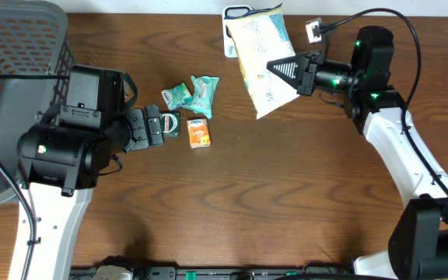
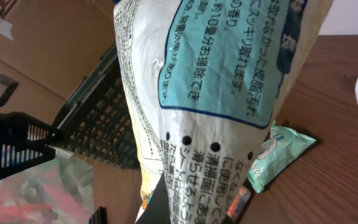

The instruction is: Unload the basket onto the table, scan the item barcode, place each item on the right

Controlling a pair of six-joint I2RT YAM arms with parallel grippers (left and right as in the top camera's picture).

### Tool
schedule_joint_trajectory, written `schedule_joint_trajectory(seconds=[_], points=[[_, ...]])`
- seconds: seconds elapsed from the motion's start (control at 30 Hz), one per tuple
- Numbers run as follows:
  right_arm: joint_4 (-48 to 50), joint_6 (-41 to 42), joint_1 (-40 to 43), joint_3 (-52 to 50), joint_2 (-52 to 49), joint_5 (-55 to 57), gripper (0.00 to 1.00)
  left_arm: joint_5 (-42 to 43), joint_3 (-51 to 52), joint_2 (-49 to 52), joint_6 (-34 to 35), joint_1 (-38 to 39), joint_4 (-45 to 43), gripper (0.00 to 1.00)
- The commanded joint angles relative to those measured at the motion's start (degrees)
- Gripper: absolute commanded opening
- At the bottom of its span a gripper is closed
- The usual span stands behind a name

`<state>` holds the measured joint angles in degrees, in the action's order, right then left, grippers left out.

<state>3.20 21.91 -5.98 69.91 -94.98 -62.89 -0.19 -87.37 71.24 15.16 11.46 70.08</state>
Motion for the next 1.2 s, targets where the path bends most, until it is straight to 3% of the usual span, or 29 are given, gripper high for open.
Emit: schedule_joint_trajectory(seconds=[0.0,0.17,0.4,0.83,0.93,1.17], points=[[0.2,-0.9,-0.9,0.6,0.7,1.2,0.01,-0.5,-0.6,-0.1,-0.1,0.1,0.0,0.98],[-1.8,-2.7,-1.0,0.6,0.7,4.9,0.01,-0.5,-0.6,-0.1,-0.1,0.1,0.0,0.98],[-19.2,-12.0,-2.7,0.6,0.7,38.4,0.01,-0.5,-0.6,-0.1,-0.1,0.1,0.0,0.98],[-27.5,-26.4,-13.2,0.6,0.1,104.3,0.01,-0.5,-0.6,-0.1,-0.1,0.1,0.0,0.98],[-28.3,-26.5,-14.7,0.6,-0.9,110.5,0.01,-0.5,-0.6,-0.1,-0.1,0.1,0.0,0.98],[-32.4,-26.2,-15.5,0.5,-5.3,110.8,0.01,-0.5,-0.6,-0.1,-0.1,0.1,0.0,0.98]])
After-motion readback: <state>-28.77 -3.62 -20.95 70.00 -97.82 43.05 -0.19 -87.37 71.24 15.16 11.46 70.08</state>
